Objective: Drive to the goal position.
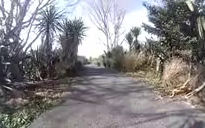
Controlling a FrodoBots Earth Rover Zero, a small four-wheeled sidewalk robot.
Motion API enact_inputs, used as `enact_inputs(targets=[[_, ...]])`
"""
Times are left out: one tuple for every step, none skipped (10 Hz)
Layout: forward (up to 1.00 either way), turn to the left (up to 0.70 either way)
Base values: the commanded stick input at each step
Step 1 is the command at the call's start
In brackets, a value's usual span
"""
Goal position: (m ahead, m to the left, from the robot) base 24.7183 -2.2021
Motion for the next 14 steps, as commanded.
enact_inputs(targets=[[0.45, 0.00], [0.45, 0.00], [0.45, 0.00], [0.45, 0.00], [0.45, 0.00], [0.45, 0.00], [0.45, 0.00], [0.45, 0.00], [0.45, 0.00], [0.45, 0.00], [0.45, 0.00], [0.45, 0.00], [0.45, 0.00], [0.45, 0.00]])
